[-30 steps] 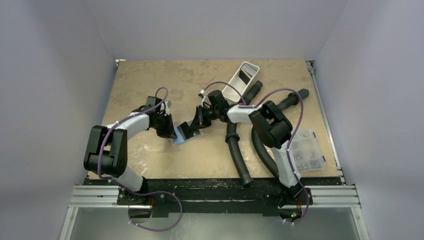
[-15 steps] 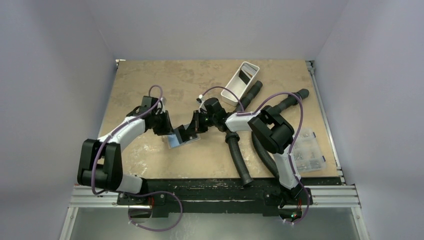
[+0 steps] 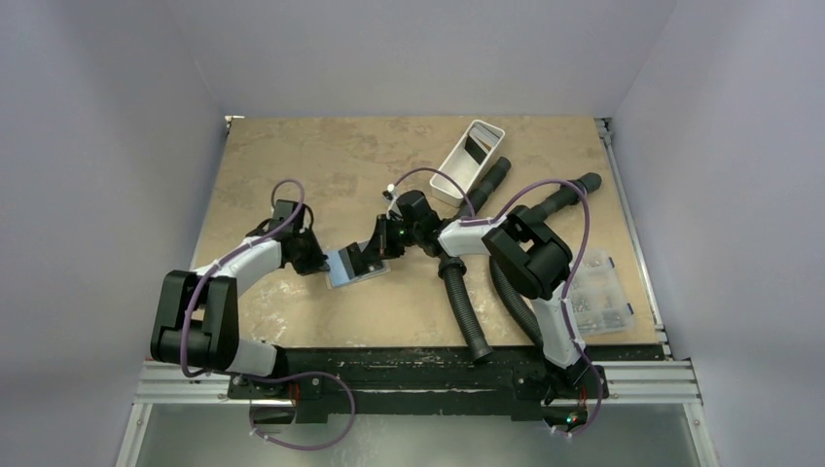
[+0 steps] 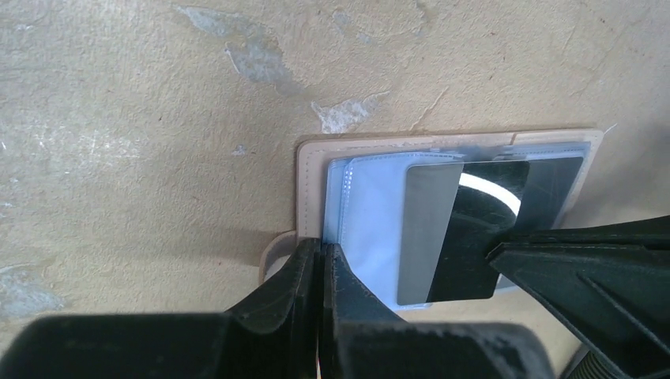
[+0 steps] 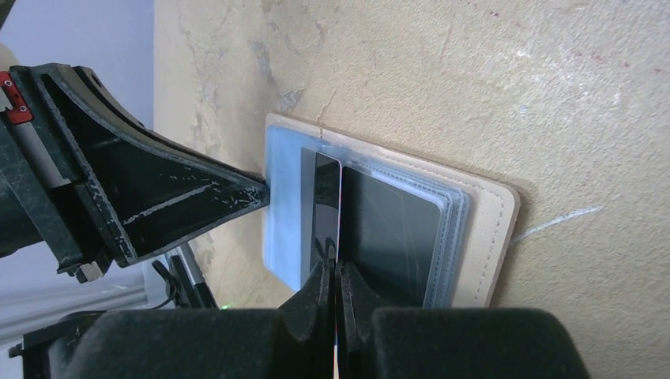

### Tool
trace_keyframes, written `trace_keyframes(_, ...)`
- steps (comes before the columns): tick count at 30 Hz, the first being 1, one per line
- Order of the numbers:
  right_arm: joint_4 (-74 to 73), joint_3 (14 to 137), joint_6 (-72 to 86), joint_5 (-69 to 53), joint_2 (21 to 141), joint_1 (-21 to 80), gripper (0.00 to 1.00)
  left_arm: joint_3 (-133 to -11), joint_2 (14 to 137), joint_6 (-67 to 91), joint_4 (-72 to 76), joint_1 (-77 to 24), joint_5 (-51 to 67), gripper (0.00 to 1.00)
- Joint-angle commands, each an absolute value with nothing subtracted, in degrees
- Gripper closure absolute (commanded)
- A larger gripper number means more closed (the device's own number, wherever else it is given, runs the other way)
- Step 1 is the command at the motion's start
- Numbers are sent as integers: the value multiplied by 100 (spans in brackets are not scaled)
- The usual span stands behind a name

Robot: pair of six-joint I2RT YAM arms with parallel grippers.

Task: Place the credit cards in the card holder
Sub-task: Insert the credit card into the card holder.

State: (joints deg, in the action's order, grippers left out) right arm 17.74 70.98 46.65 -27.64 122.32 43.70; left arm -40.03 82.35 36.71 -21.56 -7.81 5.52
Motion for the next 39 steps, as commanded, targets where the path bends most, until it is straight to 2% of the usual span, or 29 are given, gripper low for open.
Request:
trace_keyframes(1,1733,7187,4648,-2440,12117,4630,95,-3616,8403,4082,-1928,-810,536,100)
trace_keyframes(7,1730,7348,4725,-2406,12227,4838,96,-3517,8245,4128,-1915,-817,623,100)
trace_keyframes(15,1959,7319,5105,-2317,12296,5108,93,-3419,8065,4194,-1944,-817,647,100)
trace_keyframes(23,1632,7209,4868,-2239,12052,5090,82,-3338,7814,4255,-1989,-817,642,100)
trace_keyframes(33,372,7454,3276,-1661,11570,5108,57,-3265,7565,4281,-2063,-817,501,100)
trace_keyframes(37,-262,7784,2677,-1290,11545,5194,55,-3184,7577,4302,-2017,-815,545,100)
trace_keyframes(39,-398,7876,2522,-1075,11543,5262,58,-3183,7545,4302,-2019,-817,545,100)
